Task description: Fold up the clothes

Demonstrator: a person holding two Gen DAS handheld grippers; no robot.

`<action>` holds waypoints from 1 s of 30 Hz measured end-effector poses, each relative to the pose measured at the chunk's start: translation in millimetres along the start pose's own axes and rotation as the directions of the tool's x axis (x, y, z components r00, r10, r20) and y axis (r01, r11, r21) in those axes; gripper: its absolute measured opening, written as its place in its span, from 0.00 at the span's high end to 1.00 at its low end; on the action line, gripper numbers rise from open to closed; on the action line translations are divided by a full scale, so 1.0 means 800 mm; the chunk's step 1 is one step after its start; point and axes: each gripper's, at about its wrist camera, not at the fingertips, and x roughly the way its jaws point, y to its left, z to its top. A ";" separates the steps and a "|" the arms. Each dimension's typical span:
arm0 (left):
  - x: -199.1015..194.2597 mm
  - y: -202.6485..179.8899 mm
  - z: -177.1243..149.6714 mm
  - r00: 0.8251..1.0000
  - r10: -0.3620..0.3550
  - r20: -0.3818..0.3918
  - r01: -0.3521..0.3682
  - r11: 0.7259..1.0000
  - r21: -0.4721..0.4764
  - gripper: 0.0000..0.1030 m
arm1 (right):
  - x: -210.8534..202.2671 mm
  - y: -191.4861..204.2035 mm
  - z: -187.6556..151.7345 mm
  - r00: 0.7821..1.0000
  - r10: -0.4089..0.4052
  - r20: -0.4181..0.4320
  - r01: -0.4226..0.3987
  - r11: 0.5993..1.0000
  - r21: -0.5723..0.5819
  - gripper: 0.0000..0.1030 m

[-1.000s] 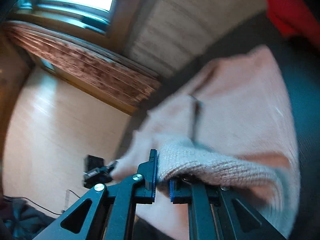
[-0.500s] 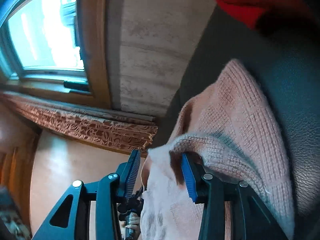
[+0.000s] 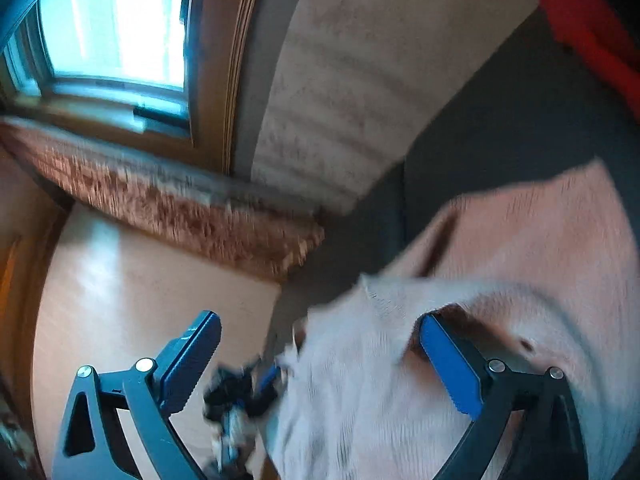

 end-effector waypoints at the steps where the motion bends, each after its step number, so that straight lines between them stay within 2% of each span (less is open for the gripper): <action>1: -0.006 -0.001 0.000 1.000 0.014 0.019 -0.014 1.000 0.010 0.71 | -0.004 -0.003 0.005 0.999 -0.003 0.033 0.002 1.000 0.011 0.02; 4: -0.030 -0.006 -0.002 0.995 0.067 0.078 -0.073 0.995 0.065 0.71 | -0.017 -0.009 0.011 0.996 -0.032 0.082 0.030 0.999 0.033 0.02; 6: -0.052 -0.013 -0.010 0.987 0.110 0.116 -0.125 0.984 0.129 0.70 | -0.017 0.005 0.003 0.995 -0.073 0.072 0.075 0.997 -0.027 0.02; 7: -0.065 -0.018 -0.016 0.980 0.143 0.141 -0.167 0.969 0.181 0.69 | -0.017 0.013 -0.003 0.993 -0.098 0.062 0.103 0.992 -0.073 0.02; 8: -0.078 -0.027 -0.024 0.967 0.190 0.172 -0.230 0.938 0.259 0.67 | -0.015 0.019 -0.009 0.991 -0.127 0.044 0.131 0.983 -0.126 0.02; 11: -0.092 -0.046 -0.046 0.927 0.317 0.199 -0.374 0.814 0.445 0.66 | 0.011 0.026 -0.028 0.968 -0.249 -0.010 0.238 0.935 -0.261 0.02; 15: -0.061 -0.053 -0.080 0.855 0.480 0.195 -0.485 0.610 0.626 0.66 | 0.047 0.027 -0.050 0.910 -0.413 -0.043 0.359 0.834 -0.419 0.02; 17: -0.043 -0.057 -0.090 0.826 0.516 0.228 -0.514 0.524 0.679 0.66 | 0.053 0.027 -0.053 0.905 -0.425 -0.035 0.364 0.814 -0.452 0.00; 19: -0.026 -0.063 -0.095 0.799 0.534 0.276 -0.542 0.441 0.716 0.66 | 0.053 0.026 -0.054 0.905 -0.425 -0.031 0.365 0.811 -0.458 0.00; 21: 0.004 -0.076 -0.101 0.772 0.551 0.318 -0.548 0.323 0.771 0.66 | 0.051 0.023 -0.053 0.912 -0.409 -0.031 0.352 0.819 -0.453 0.00; 24: 0.050 -0.081 -0.103 0.715 0.607 0.347 -0.532 0.149 0.834 0.66 | 0.047 0.021 -0.051 0.921 -0.388 -0.033 0.334 0.831 -0.445 0.00; 25: 0.061 -0.078 -0.100 0.695 0.630 0.345 -0.521 0.111 0.846 0.66 | 0.046 0.021 -0.050 0.923 -0.382 -0.033 0.329 0.834 -0.444 0.00; 26: 0.071 -0.073 -0.095 0.676 0.656 0.337 -0.511 0.086 0.856 0.66 | 0.045 0.021 -0.050 0.924 -0.381 -0.033 0.328 0.833 -0.445 0.00; 27: 0.076 -0.069 -0.089 0.669 0.667 0.329 -0.506 0.085 0.858 0.66 | 0.045 0.021 -0.050 0.925 -0.379 -0.032 0.327 0.833 -0.446 0.00; 28: 0.078 -0.067 -0.081 0.670 0.670 0.320 -0.506 0.097 0.857 0.66 | 0.044 0.021 -0.051 0.925 -0.378 -0.031 0.325 0.833 -0.448 0.00; 29: 0.076 -0.068 -0.068 0.693 0.658 0.293 -0.507 0.157 0.848 0.67 | 0.044 0.020 -0.051 0.926 -0.377 -0.030 0.324 0.833 -0.448 0.00; 30: 0.071 -0.070 -0.052 0.732 0.632 0.254 -0.503 0.251 0.827 0.67 | 0.043 0.020 -0.051 0.926 -0.375 -0.030 0.323 0.833 -0.449 0.00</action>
